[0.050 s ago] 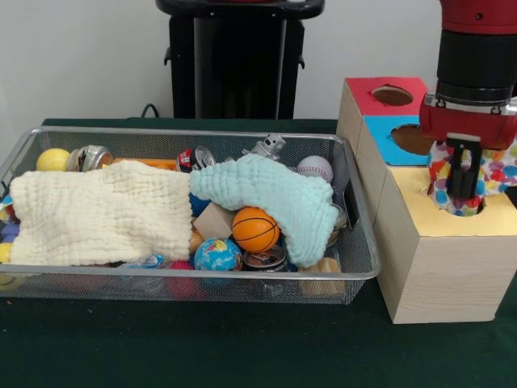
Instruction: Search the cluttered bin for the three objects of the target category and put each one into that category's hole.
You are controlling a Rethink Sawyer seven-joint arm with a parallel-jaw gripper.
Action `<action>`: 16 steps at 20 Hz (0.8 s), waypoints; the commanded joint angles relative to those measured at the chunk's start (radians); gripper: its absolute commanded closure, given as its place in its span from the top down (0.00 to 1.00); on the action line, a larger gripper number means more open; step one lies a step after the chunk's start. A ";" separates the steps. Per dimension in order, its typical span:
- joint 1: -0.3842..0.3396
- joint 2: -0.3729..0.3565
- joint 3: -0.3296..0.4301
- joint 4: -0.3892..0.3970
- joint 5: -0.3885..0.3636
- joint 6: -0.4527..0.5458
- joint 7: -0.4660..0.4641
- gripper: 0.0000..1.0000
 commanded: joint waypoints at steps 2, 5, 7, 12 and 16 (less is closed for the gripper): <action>-0.061 -0.051 0.010 0.030 0.005 0.186 0.013 0.00; -0.048 -0.051 -0.003 0.017 -0.005 0.209 0.023 0.00; -0.049 -0.037 -0.003 0.013 -0.015 0.187 0.025 0.00; -0.045 0.051 -0.013 -0.029 -0.046 0.202 0.010 0.00; -0.024 0.143 -0.028 -0.008 -0.070 0.113 0.032 0.00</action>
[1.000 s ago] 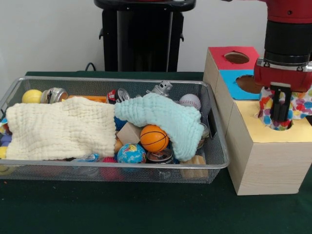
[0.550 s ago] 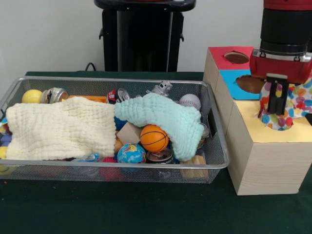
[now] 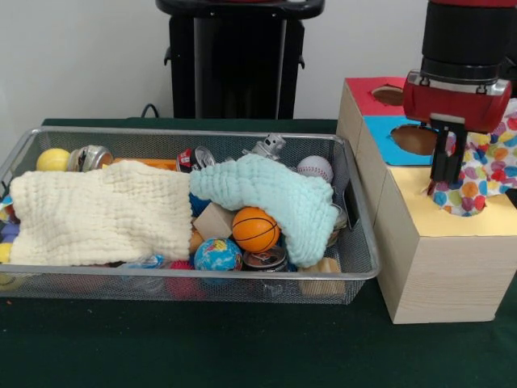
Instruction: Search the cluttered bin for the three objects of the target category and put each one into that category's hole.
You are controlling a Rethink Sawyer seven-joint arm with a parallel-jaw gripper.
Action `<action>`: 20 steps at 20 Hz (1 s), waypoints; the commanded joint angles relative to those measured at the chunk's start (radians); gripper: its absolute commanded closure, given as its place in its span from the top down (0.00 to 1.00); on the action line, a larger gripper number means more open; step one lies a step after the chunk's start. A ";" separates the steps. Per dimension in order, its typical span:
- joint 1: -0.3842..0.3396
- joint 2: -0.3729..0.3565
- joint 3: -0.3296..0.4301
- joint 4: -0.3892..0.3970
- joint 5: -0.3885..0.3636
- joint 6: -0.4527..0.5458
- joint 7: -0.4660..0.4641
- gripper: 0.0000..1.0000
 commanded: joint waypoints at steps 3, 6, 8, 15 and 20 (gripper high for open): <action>0.008 0.212 -0.011 0.013 -0.061 0.002 0.048 0.00; 0.008 0.232 -0.001 0.000 -0.051 0.003 0.045 0.00; 0.003 0.239 0.005 -0.014 -0.047 0.021 0.034 0.00; 0.019 0.249 0.017 -0.023 -0.014 0.027 0.069 0.00; 0.075 0.221 -0.013 -0.068 0.029 0.141 0.134 0.00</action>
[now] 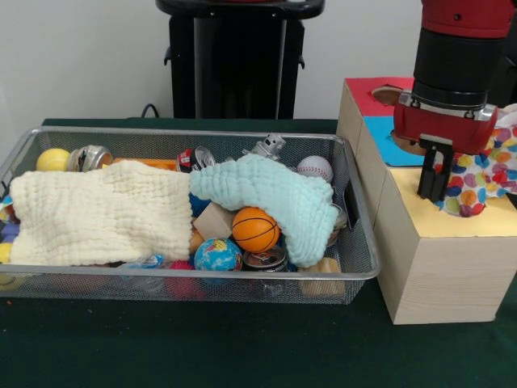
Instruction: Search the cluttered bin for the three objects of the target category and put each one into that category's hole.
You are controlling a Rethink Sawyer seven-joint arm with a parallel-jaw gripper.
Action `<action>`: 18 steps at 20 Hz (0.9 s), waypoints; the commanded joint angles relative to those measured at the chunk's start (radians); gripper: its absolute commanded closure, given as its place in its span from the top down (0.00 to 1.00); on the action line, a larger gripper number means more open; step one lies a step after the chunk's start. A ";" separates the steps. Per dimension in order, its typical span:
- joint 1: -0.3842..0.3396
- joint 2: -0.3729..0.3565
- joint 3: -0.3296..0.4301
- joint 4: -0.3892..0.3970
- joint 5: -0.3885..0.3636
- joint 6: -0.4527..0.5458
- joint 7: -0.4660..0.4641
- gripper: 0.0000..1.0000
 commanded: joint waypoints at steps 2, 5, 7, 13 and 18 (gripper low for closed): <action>0.053 0.153 0.030 -0.038 0.048 0.160 0.134 0.00; 0.061 0.161 0.023 -0.056 0.049 0.162 0.124 0.00; 0.049 0.169 0.034 -0.055 0.048 0.144 0.102 0.00; 0.090 0.203 0.007 -0.077 0.037 0.082 0.137 0.00; 0.074 0.218 0.020 -0.077 0.029 0.049 0.094 0.00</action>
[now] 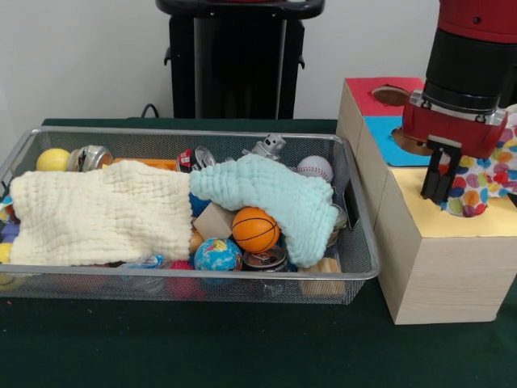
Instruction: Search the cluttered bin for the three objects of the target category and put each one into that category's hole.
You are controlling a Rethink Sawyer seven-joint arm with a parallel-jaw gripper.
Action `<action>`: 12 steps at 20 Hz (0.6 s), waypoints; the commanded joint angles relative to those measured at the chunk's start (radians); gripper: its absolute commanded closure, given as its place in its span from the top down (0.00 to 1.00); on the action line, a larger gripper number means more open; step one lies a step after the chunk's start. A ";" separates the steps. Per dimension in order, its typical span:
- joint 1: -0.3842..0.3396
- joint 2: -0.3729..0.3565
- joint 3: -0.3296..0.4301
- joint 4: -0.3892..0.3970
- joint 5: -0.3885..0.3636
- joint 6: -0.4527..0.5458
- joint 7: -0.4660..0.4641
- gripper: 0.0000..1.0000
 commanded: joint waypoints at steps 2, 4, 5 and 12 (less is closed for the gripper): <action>0.001 0.177 0.095 0.002 0.005 -0.031 0.066 0.00; 0.011 0.179 0.075 -0.013 -0.015 -0.020 0.059 0.00; 0.025 0.175 0.046 -0.039 -0.019 0.042 0.070 0.00; 0.042 0.084 0.003 -0.070 -0.029 0.183 0.061 0.00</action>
